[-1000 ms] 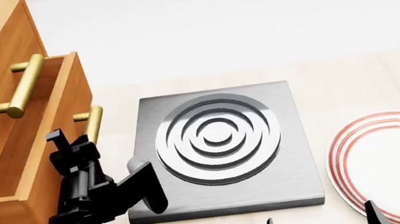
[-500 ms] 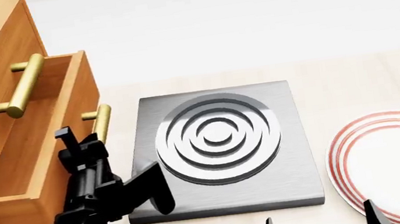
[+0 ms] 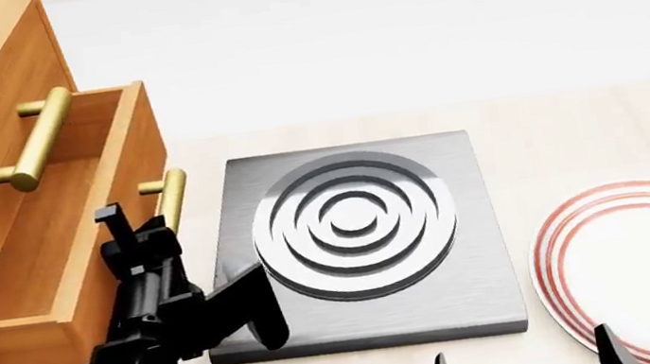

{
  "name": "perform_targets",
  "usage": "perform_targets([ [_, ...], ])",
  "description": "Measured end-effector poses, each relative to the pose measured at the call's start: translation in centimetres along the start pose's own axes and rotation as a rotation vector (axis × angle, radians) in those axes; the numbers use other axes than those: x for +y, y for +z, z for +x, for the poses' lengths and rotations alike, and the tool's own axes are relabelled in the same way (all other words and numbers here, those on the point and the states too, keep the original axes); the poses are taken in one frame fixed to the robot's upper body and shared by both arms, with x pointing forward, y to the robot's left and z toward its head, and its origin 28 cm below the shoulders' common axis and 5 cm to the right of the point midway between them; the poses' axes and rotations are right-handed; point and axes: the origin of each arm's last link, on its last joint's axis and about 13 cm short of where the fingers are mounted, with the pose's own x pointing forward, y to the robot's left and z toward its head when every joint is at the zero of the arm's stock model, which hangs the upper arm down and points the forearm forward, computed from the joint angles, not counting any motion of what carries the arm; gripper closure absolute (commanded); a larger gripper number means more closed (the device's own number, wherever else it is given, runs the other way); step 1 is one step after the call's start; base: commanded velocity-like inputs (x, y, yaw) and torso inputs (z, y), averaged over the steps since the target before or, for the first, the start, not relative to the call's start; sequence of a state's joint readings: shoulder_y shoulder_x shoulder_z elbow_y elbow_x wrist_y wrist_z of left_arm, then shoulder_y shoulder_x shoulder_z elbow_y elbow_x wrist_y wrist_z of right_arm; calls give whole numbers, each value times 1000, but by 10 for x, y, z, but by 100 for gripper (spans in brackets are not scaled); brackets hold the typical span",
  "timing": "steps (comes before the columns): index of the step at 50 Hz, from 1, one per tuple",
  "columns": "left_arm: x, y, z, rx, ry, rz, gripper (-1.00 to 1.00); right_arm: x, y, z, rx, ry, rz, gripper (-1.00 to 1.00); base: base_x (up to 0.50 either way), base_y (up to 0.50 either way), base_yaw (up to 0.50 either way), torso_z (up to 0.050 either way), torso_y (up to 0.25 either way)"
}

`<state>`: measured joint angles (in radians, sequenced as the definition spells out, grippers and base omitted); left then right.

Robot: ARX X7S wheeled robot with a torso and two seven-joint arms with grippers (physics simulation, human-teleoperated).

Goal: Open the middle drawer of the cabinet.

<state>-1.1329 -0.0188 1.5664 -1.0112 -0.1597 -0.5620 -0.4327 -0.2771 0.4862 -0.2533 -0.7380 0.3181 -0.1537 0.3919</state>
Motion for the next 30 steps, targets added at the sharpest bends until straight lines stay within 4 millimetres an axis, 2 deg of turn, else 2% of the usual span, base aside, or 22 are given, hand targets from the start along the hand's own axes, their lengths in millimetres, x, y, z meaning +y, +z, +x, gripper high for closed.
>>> perform_targets([
  [30,7,12,1,-48,89,17,-100,0,0,0,0,-1,1,-100,0,0,0,0,0],
])
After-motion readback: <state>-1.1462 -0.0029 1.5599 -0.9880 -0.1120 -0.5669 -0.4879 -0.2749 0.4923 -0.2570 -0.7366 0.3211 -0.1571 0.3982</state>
